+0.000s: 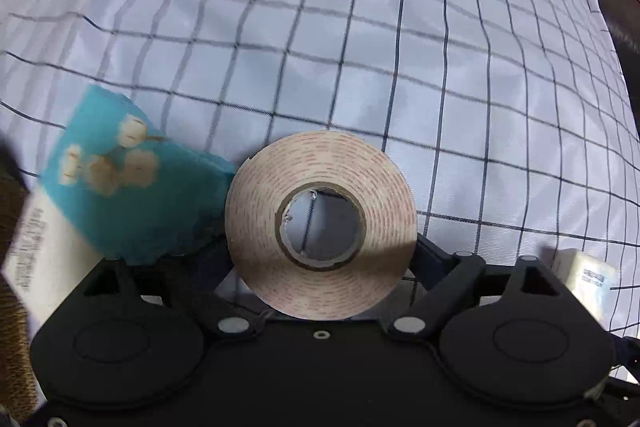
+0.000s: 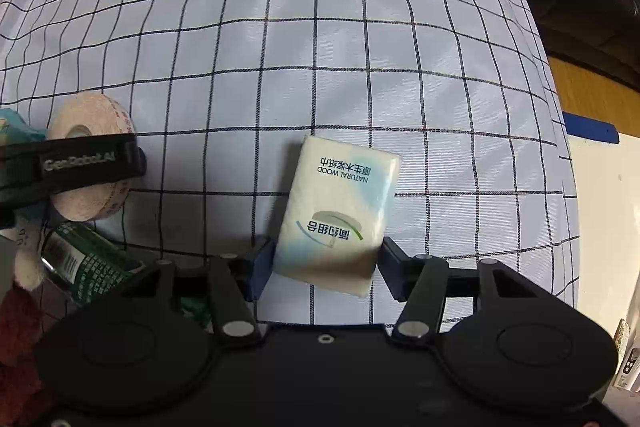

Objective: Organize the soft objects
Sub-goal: 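Carry the tissue pack and tape roll toward the basket with both tools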

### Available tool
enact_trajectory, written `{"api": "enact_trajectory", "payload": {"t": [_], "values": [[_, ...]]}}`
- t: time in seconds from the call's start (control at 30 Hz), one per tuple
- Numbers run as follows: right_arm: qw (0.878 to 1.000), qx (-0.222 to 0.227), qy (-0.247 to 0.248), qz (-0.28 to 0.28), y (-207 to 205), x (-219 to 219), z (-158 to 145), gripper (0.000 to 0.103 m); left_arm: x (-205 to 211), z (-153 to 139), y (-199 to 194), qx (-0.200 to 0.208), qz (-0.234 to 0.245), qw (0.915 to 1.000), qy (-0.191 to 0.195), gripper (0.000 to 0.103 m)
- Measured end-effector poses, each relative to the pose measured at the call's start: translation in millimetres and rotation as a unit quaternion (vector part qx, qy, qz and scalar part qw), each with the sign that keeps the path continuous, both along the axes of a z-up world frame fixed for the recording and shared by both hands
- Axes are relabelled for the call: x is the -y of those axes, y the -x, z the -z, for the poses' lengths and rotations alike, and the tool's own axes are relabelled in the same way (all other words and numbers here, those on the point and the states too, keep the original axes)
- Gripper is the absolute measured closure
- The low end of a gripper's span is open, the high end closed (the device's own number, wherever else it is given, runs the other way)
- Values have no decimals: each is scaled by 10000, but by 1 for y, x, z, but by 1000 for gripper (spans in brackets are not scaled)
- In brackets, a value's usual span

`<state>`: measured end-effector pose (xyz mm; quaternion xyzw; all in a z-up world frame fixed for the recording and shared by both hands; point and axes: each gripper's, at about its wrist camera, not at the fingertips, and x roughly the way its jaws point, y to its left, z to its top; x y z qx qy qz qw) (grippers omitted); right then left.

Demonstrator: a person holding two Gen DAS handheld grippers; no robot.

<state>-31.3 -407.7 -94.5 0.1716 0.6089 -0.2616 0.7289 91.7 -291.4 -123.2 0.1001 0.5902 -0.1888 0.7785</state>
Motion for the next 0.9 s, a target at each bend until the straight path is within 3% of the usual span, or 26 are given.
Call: {"api": "enact_trajectory", "payload": {"t": [0.17, 0.3, 0.63, 0.9], "values": [[9999, 106, -7, -45, -5, -6, -12, 48, -5, -34, 15, 267, -13, 9996, 99, 17], [9996, 232, -17, -146, -12, -19, -26, 49, -19, -66, 25, 796, -56, 9968, -17, 17], [9949, 875, -278, -430, -45, -63, -77, 52, -124, -144, 29, 1683, -714, 9830, 166, 16], [9809, 1409, -547, -1224, -77, -144, -123, 52, -204, -157, -2, 2091, -1347, 9686, -63, 16]]}}
